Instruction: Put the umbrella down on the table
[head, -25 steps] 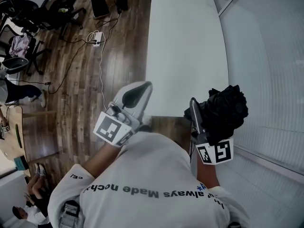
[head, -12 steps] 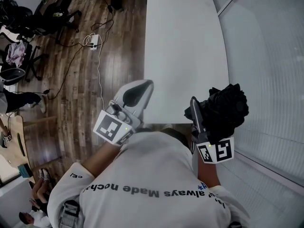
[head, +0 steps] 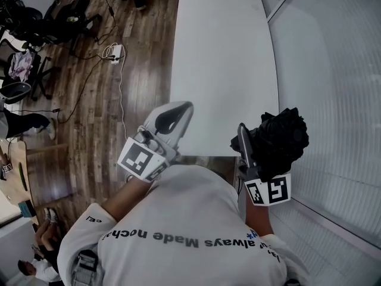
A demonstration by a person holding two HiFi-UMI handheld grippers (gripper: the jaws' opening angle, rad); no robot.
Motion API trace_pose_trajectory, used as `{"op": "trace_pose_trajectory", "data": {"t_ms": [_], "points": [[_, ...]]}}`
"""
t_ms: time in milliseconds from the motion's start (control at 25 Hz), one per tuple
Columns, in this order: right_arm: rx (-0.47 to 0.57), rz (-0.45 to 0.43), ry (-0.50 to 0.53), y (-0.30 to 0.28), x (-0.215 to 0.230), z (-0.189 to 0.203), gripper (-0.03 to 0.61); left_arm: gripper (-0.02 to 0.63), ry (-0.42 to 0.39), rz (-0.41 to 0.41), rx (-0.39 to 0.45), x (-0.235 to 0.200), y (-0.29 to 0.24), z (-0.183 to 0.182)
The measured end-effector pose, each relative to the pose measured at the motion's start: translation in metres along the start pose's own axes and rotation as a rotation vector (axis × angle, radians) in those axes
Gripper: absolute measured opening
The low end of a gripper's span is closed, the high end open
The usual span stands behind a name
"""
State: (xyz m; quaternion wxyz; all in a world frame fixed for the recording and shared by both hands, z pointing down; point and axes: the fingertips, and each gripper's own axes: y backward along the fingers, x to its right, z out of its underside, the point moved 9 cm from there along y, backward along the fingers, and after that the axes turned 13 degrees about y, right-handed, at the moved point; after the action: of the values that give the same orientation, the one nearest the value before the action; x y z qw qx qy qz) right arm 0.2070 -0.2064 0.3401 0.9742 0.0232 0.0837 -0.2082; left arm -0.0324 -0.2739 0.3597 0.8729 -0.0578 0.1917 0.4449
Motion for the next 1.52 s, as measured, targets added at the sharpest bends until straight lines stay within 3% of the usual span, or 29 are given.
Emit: {"op": "trace_pose_trajectory", "data": {"t_ms": [200,360,480,720,1120,1520], "points": [[-0.009,0.002,-0.003,0.016,0.020,0.016,0.245,0.003,-0.009,0.007,-0.007,0.013,-0.019,0.019],[-0.071,-0.017,-0.036,0.017,0.022,0.021,0.245,0.003,-0.012,0.007,-0.017,0.022,-0.017,0.010],[-0.199,-0.033,-0.096,0.012,0.034,0.060,0.242,0.003,-0.015,0.003,-0.020,0.028,-0.019,0.009],[-0.467,-0.107,-0.088,-0.020,0.043,0.122,0.238,0.003,-0.027,-0.009,-0.021,0.032,-0.012,0.013],[-0.881,-0.216,-0.153,-0.074,0.047,0.270,0.235,0.003,-0.026,-0.035,-0.033,0.022,-0.005,0.020],[-1.203,-0.272,-0.151,-0.112,0.042,0.361,0.235,0.003,-0.016,-0.066,-0.035,0.008,-0.004,0.021]]}}
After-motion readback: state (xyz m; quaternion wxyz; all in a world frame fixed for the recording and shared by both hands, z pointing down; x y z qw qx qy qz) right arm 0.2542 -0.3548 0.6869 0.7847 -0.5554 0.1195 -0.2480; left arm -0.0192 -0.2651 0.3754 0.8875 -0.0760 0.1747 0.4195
